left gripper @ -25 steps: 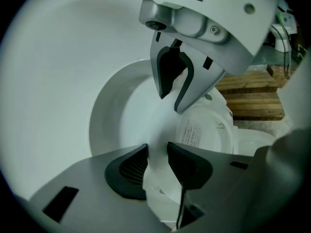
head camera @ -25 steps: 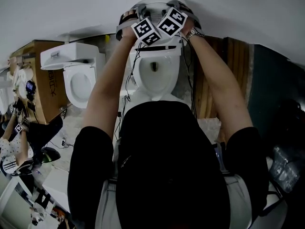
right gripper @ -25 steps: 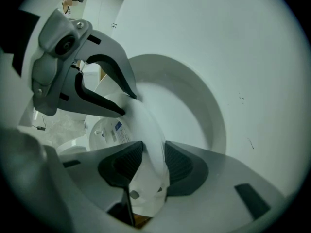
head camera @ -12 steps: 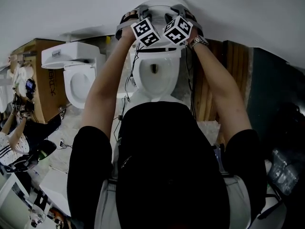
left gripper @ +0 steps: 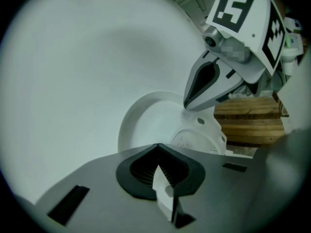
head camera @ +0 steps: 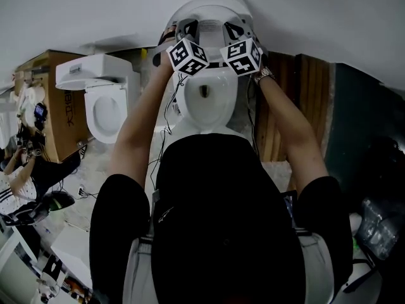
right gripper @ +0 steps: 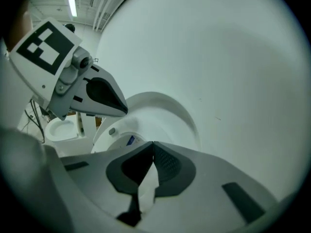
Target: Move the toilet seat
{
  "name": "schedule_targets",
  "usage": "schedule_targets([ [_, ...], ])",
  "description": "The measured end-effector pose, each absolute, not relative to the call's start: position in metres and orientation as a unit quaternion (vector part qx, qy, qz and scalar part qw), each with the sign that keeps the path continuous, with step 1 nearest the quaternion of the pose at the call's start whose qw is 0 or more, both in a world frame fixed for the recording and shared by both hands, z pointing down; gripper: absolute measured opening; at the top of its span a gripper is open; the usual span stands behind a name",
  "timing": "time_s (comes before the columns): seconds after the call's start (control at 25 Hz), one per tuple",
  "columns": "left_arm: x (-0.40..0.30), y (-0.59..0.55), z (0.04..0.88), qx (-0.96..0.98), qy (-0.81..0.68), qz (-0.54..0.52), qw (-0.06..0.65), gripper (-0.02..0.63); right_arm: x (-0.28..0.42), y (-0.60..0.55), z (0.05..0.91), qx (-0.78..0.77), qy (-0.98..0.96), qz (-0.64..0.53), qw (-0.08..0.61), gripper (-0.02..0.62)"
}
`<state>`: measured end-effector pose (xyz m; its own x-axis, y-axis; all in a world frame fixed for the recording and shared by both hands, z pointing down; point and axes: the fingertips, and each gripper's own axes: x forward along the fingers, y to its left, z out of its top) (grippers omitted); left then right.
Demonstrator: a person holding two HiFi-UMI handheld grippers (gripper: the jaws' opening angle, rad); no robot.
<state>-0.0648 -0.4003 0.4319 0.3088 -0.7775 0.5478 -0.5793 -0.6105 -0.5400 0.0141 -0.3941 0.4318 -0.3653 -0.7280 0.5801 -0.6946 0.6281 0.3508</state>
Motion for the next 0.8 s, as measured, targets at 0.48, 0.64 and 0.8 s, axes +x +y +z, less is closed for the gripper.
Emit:
schedule_targets([
  [0.48, -0.044, -0.297, 0.378, -0.855, 0.457, -0.245, -0.012, 0.009, 0.028, -0.303, 0.387, 0.447, -0.864, 0.052, 0.226, 0.014],
  [0.64, -0.042, -0.261, 0.352, -0.859, 0.469, -0.206, -0.026, 0.009, 0.038, -0.271, 0.368, 0.444, -0.874, 0.066, 0.186, 0.014],
  [0.8, -0.038, -0.229, 0.327, -0.859, 0.479, -0.178, -0.029, 0.009, 0.049, -0.242, 0.343, 0.439, -0.883, 0.065, 0.154, 0.014],
])
